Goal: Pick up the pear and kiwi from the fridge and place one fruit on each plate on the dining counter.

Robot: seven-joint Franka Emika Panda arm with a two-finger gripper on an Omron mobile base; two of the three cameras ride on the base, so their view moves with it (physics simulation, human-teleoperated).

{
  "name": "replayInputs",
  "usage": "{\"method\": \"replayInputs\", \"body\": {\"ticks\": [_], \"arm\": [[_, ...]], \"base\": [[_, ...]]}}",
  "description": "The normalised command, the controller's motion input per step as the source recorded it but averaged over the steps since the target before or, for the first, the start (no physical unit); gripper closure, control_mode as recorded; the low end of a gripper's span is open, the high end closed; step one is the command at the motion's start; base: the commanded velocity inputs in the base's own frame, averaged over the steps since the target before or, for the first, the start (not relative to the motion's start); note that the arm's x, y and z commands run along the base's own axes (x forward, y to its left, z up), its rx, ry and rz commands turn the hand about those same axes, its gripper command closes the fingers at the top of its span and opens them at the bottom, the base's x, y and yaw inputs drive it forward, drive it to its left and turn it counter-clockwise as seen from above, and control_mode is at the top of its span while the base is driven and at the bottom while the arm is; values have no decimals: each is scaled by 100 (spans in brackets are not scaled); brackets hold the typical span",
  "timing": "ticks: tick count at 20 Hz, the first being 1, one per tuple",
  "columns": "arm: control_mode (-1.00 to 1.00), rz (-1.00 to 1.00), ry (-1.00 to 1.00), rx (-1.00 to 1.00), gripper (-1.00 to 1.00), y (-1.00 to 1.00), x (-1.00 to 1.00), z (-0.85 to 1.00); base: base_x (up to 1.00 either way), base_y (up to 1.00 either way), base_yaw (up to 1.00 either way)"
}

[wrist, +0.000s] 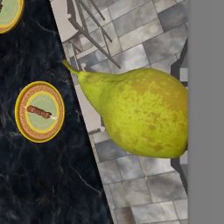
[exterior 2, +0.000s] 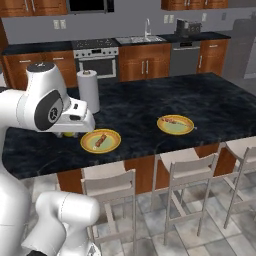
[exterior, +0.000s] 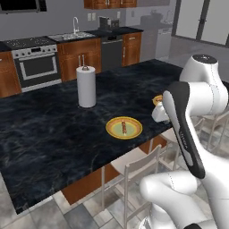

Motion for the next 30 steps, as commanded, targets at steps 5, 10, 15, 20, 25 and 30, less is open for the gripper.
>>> {"method": "replayInputs", "body": {"ticks": [5, 10, 15, 20, 25, 30], "arm": [[-100, 0, 0, 0, 100, 9, 12, -1], [-100, 0, 1, 0, 100, 23, 54, -10], [-100, 0, 1, 0, 100, 28, 82, -19], [-100, 0, 3, 0, 100, 2, 77, -44], [-100, 0, 0, -2, 100, 0, 90, -99], [-100, 0, 0, 0, 100, 0, 63, -88]], "base": [[2, 2, 0], [0, 0, 0], [0, 0, 0], [0, 0, 0], [0, 0, 0], [0, 0, 0]]}}
